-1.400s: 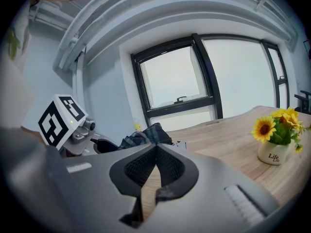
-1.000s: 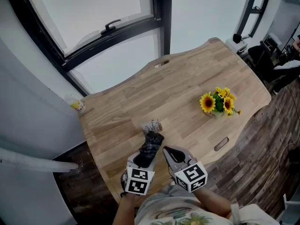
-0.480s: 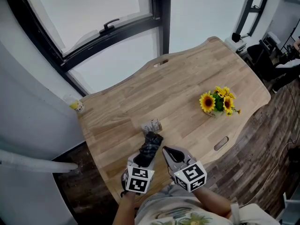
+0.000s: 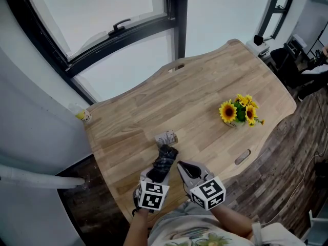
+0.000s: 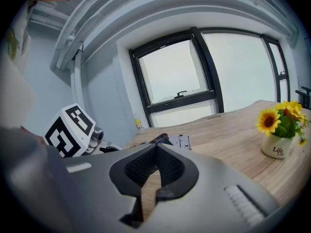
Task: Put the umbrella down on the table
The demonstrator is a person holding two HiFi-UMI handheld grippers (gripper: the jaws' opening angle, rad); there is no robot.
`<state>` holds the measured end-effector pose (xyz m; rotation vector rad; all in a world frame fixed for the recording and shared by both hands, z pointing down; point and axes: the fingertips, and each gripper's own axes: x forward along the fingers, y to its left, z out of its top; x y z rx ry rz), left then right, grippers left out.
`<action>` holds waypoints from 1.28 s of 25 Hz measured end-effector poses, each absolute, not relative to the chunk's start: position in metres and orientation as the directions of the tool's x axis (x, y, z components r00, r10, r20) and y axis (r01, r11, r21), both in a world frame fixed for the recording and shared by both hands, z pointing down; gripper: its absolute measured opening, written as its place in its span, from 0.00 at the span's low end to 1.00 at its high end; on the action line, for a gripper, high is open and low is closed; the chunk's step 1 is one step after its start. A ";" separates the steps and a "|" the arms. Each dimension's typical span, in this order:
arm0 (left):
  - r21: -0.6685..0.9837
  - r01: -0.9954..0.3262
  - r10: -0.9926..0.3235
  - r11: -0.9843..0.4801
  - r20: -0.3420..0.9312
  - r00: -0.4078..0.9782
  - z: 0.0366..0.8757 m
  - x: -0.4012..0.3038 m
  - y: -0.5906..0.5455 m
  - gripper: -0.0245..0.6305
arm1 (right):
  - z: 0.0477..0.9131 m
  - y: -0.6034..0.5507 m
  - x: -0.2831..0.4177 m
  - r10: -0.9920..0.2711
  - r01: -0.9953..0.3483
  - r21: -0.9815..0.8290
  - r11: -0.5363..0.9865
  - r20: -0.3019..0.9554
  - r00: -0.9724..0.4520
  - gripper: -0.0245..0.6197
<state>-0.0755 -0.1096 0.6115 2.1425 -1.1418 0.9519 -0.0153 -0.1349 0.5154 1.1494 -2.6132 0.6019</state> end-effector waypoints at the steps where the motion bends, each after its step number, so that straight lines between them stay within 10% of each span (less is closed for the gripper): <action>1: 0.122 -0.854 -0.481 -0.506 0.782 0.396 0.613 -0.075 -0.110 0.36 | 0.516 -0.135 -0.015 -0.651 -0.743 -0.278 0.609 0.361 -0.668 0.04; 32: 0.189 -0.862 -0.424 -0.471 0.809 0.408 0.659 -0.076 -0.103 0.36 | 0.538 -0.139 -0.026 -0.621 -0.742 -0.278 0.610 0.414 -0.665 0.04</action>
